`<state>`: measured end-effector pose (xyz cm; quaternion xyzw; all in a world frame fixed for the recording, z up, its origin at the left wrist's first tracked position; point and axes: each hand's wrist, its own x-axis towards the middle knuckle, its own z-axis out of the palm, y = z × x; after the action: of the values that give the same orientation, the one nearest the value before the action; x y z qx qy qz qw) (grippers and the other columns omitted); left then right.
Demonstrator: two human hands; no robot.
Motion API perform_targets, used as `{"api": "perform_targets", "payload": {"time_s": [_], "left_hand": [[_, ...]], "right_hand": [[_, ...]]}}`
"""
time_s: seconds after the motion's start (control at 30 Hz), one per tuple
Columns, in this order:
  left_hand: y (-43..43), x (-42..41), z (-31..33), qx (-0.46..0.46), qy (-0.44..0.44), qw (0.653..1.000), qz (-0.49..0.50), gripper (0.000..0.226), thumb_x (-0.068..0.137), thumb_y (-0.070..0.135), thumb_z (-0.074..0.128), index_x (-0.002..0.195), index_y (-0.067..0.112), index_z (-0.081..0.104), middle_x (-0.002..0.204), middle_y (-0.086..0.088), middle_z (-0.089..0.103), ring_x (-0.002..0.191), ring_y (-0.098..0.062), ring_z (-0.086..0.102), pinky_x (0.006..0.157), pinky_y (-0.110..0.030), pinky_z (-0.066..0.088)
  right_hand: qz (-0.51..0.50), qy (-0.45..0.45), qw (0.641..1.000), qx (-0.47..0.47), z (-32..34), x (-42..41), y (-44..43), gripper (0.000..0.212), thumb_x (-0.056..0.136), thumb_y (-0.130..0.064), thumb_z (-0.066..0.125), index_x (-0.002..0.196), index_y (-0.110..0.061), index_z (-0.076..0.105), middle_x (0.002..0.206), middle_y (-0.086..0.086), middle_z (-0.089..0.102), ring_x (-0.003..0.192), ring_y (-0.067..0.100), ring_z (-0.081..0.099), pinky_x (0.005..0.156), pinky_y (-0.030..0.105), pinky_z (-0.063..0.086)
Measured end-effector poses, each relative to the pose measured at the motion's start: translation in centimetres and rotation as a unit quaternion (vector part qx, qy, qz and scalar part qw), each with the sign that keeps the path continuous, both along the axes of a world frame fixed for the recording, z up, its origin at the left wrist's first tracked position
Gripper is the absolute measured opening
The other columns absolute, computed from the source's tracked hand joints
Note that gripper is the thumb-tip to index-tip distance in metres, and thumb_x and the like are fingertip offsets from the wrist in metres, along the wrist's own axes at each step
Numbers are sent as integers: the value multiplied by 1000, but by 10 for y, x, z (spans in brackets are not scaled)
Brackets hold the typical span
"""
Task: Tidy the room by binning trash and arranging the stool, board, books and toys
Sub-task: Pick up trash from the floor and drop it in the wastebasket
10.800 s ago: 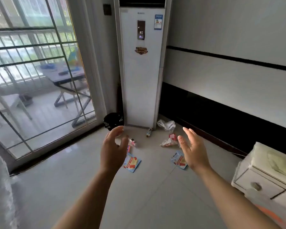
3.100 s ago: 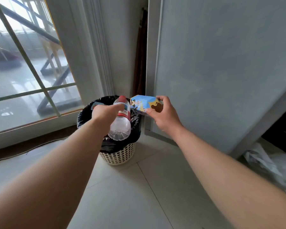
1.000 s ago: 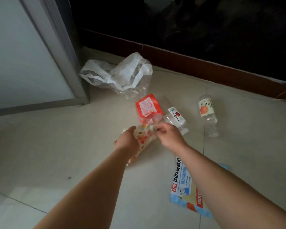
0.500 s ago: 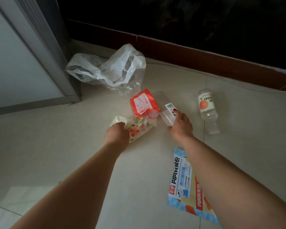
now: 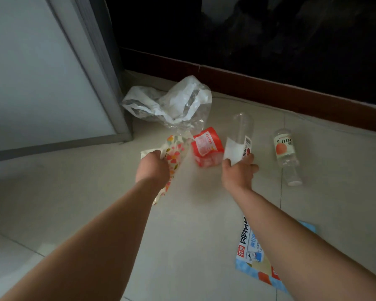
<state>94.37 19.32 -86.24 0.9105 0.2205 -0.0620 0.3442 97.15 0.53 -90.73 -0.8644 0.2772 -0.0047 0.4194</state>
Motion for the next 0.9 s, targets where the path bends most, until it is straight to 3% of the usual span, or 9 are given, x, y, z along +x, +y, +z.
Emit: {"api": "perform_targets", "payload": {"time_s": [0.17, 0.23, 0.3, 0.43, 0.57, 0.77, 0.9], "left_hand": [[56, -20, 55, -11, -71, 996, 45, 19, 92, 7, 41, 90, 10, 59, 91, -15, 66, 81, -38, 67, 75, -46, 58], [77, -28, 74, -19, -87, 993, 71, 18, 90, 7, 40, 85, 11, 57, 85, -13, 65, 79, -36, 66, 74, -44, 58], [105, -42, 96, -6, -100, 990, 102, 19, 86, 4, 38, 86, 11, 56, 81, -10, 62, 78, -33, 63, 71, -38, 55], [176, -89, 144, -7, -162, 967, 198, 24, 86, 1, 31, 106, 12, 41, 82, -4, 53, 78, -28, 53, 68, -36, 43], [243, -131, 184, -5, -224, 937, 268, 29, 84, -3, 30, 106, 15, 31, 80, -3, 48, 78, -30, 57, 69, -45, 54], [369, -190, 232, 32, -259, 896, 358, 24, 79, -5, 47, 88, 14, 57, 86, 1, 58, 89, -28, 63, 82, -44, 56], [436, -224, 243, 10, -259, 886, 385, 25, 82, 7, 52, 100, 12, 69, 102, -7, 69, 91, -28, 67, 84, -43, 57]], "right_hand": [[75, -116, 989, 55, 59, -23, 63, 70, 85, -32, 55, 144, -13, 21, 132, 20, 32, 114, 39, 46, 97, 43, 43], [105, -149, 982, 44, 75, -33, 83, 71, 82, -36, 54, 142, -12, 23, 132, 18, 34, 115, 34, 43, 102, 32, 33], [156, -169, 973, 10, 93, -49, 109, 68, 87, -27, 57, 142, -6, 24, 134, 19, 36, 120, 30, 38, 91, 18, 22], [297, -220, 929, 29, 136, -81, 180, 63, 88, -16, 59, 139, -2, 26, 132, 17, 35, 119, 26, 38, 93, 18, 29], [375, -236, 894, 65, 176, -92, 253, 56, 86, -23, 63, 130, -7, 33, 130, 10, 41, 116, 25, 45, 93, 27, 38], [460, -235, 851, 95, 234, -117, 379, 41, 82, -27, 67, 115, -18, 44, 118, 3, 52, 98, 16, 51, 74, 21, 34], [517, -236, 819, 83, 254, -137, 451, 39, 83, -29, 66, 116, -18, 48, 116, 3, 50, 93, 14, 48, 76, 21, 36]]}}
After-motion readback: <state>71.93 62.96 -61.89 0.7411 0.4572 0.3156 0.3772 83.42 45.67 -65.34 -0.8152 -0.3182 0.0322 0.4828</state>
